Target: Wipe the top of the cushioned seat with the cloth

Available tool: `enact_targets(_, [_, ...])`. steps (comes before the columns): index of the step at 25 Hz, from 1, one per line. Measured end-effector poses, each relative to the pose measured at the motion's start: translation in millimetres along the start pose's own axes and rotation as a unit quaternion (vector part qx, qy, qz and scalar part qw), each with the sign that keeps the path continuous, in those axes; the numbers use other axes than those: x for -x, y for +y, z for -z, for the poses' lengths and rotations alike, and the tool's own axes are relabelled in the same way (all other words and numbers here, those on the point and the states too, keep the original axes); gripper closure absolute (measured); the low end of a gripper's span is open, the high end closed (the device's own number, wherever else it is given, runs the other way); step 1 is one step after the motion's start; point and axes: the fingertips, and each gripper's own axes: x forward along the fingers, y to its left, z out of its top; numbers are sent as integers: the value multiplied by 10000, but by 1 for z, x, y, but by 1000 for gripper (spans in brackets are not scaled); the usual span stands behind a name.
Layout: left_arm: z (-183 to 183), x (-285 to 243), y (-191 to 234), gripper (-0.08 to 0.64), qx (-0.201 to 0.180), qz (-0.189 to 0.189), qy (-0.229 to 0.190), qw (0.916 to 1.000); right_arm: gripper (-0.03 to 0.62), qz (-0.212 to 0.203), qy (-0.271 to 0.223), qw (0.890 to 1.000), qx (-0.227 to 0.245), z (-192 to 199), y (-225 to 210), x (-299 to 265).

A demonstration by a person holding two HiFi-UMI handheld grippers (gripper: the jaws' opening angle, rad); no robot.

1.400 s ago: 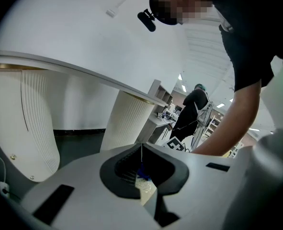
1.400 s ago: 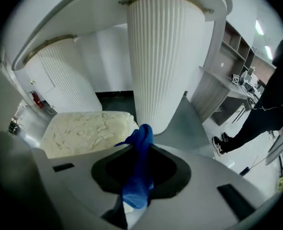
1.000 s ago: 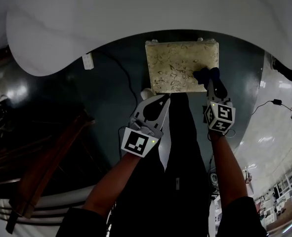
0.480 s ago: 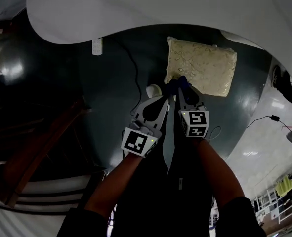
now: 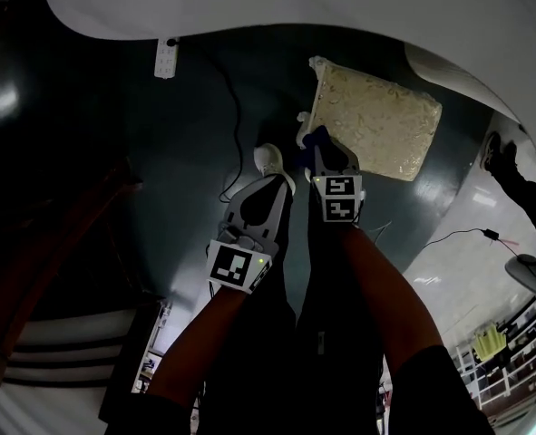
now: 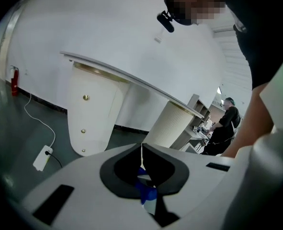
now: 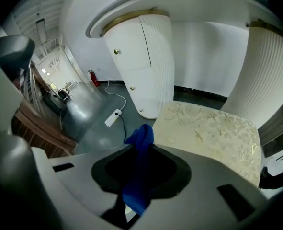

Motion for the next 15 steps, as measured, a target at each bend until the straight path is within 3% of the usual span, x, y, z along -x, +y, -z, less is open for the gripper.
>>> enact_targets(5, [7,4,0,540,82,110,56,9999,492,287,283,9986,331,20,-20,-17])
enact_targets(9, [4,3,-4,540,-13,220,74,9997,492,262,292,9972,642,21,-23,-18])
enact_targets(15, [1,-3,-9,540,34,271,87,9996,492,484,288,9969,550,32,-36,-19])
